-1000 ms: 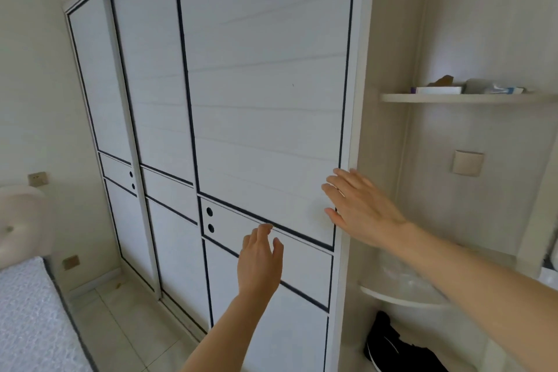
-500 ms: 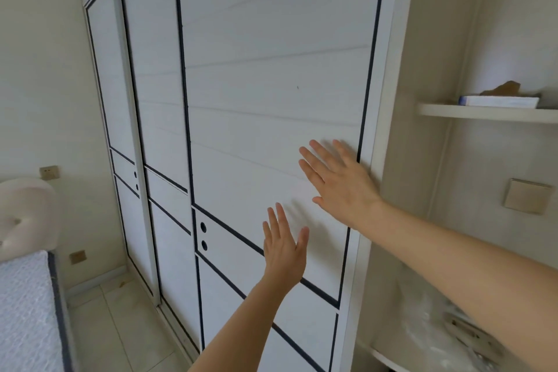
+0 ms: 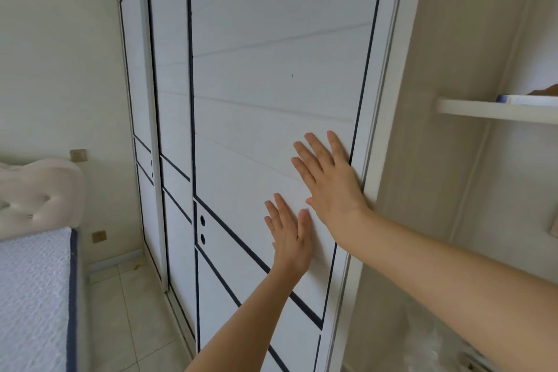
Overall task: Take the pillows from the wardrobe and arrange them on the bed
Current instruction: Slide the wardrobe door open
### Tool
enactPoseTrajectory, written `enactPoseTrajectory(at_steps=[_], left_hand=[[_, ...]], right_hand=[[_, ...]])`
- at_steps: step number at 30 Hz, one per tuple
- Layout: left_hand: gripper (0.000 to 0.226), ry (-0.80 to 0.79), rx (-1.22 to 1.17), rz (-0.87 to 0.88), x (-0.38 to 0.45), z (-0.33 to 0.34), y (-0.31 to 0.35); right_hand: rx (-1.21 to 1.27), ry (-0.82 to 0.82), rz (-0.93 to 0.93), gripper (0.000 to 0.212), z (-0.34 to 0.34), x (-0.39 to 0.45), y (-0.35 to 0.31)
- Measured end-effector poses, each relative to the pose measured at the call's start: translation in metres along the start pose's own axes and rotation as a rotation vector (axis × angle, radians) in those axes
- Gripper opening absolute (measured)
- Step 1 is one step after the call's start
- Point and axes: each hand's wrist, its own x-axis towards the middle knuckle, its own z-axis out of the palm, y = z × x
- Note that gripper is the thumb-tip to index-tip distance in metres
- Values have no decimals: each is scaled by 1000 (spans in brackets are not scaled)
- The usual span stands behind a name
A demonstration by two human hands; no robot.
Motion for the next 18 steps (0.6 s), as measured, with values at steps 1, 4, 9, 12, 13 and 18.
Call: enactPoseTrajectory(at_steps=[1, 4, 9, 12, 13, 18], left_hand=[[75, 5, -1, -6, 1, 0, -1], [77, 26, 23, 10, 6, 0, -4], [71, 87, -3, -7, 21, 1, -9], [70, 126, -30, -30, 33, -3, -16], [70, 135, -33, -27, 38, -5, -19], [61, 170, -26, 4, 70, -21, -40]], right_hand=[[1, -3, -1, 80, 0, 2, -1], [7, 8, -2, 79, 0, 9, -4], [18, 32, -6, 83, 2, 25, -11], [25, 45, -9, 85, 1, 39, -20], [28, 51, -8, 85, 1, 44, -24], [42, 74, 10, 89, 2, 80, -45]])
